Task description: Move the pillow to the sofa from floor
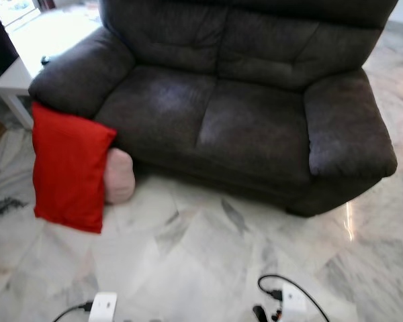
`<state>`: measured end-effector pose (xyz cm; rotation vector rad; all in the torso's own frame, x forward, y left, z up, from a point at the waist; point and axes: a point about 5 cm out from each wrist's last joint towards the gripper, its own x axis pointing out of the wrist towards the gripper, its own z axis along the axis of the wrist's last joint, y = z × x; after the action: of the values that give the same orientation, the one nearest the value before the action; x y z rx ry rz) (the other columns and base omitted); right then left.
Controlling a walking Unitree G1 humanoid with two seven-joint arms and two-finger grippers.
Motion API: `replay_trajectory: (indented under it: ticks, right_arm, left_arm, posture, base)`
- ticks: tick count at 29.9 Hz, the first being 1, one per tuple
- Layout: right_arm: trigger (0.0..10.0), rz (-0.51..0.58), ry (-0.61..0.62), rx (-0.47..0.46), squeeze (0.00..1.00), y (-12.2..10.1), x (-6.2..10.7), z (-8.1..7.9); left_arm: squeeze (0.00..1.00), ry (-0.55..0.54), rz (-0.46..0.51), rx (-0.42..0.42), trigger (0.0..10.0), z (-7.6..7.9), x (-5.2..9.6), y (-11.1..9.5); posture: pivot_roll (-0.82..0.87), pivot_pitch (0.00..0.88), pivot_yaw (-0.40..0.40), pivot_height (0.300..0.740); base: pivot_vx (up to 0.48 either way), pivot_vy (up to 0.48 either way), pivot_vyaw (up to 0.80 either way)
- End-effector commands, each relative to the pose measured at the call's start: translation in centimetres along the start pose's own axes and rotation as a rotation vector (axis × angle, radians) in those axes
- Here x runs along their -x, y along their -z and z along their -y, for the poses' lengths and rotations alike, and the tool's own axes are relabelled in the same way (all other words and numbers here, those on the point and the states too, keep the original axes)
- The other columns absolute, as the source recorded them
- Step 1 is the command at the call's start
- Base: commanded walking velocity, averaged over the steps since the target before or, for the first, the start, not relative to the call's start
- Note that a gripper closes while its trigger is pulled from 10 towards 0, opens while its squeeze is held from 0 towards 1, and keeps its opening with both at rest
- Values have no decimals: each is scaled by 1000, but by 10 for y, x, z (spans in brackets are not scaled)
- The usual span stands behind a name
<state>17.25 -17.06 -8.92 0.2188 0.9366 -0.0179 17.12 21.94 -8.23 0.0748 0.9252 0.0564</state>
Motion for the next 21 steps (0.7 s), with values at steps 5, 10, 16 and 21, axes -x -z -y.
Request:
replay_trajectory:
  ticks: [5, 10, 16, 21]
  right_arm:
    - [10000, -23, 32, -11, 0, 8, 4, 11]
    - [10000, -23, 32, -11, 0, 8, 4, 11]
    - [10000, -23, 32, -11, 0, 8, 4, 11]
    - [10000, -23, 32, -11, 0, 8, 4, 11]
  left_arm:
    - [0, 12, -38, 11, 10000, 5, 2, 11]
    - [0, 12, -38, 11, 10000, 5, 2, 11]
    - [0, 12, -38, 11, 10000, 5, 2, 11]
    - [0, 12, -38, 11, 10000, 5, 2, 11]
  posture:
    - [38, 152, -4, 740]
    - [38, 152, -4, 740]
    - [38, 152, -4, 740]
    - [38, 152, -4, 740]
  base:
    - [0, 368, 0]
    - [0, 368, 0]
    - [0, 368, 0]
    - [0, 368, 0]
